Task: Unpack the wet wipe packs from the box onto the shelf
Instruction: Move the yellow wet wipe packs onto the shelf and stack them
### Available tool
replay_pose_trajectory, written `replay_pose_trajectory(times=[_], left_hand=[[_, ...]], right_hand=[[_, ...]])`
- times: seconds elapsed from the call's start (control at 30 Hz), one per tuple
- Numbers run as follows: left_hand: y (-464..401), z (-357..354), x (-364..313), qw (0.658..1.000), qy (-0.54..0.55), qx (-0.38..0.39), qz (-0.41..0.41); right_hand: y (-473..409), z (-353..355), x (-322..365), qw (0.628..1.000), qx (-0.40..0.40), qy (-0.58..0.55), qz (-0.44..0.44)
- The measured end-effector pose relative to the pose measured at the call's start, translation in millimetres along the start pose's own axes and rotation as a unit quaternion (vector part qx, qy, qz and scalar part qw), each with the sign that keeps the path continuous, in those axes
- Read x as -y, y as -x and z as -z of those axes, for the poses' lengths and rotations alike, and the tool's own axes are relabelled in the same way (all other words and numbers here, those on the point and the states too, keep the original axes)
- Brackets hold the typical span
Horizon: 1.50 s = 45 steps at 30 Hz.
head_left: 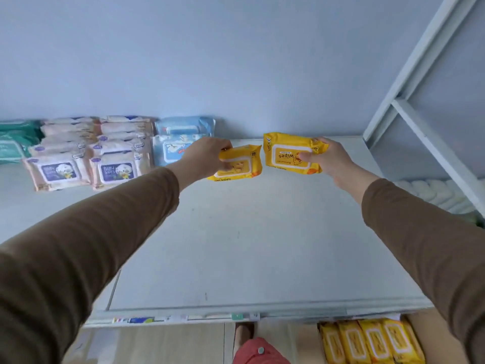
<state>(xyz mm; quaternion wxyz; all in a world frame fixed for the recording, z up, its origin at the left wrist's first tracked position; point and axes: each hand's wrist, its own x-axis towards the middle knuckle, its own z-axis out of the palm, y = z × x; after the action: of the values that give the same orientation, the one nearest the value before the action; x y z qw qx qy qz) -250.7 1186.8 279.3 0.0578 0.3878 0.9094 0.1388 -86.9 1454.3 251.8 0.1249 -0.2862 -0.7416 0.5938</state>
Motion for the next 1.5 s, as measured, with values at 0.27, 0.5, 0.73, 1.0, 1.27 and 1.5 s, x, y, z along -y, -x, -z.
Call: replay_pose_trajectory(times=[0.27, 0.5, 0.73, 1.0, 1.27, 1.5], left_hand=[[-112.9, -14.6, 15.9, 1.0, 0.001, 0.014, -0.013], [-166.1, -26.5, 31.2, 0.997, -0.06, 0.045, -0.025], [-170.4, -38.9, 41.1, 0.993, -0.103, -0.037, -0.051], [-167.1, -50.1, 37.6, 0.988, -0.116, -0.066, -0.071], [-148.6, -47.9, 21.1, 0.986, -0.128, -0.098, -0.053], [-86.1, -51.5, -5.2, 0.989, -0.083, -0.1, -0.074]], right_hand=[[-111.8, 12.4, -3.7, 0.998, 0.034, 0.045, -0.015], [-165.7, 7.3, -14.8, 0.994, 0.095, 0.049, -0.036], [-184.2, -4.5, -32.2, 0.997, 0.018, 0.069, -0.019], [-180.1, -16.7, -46.8, 0.993, -0.027, 0.115, -0.014], [-149.8, -19.2, -47.7, 0.98, -0.115, 0.161, -0.035], [-44.5, -18.4, -44.0, 0.943, -0.105, 0.316, 0.012]])
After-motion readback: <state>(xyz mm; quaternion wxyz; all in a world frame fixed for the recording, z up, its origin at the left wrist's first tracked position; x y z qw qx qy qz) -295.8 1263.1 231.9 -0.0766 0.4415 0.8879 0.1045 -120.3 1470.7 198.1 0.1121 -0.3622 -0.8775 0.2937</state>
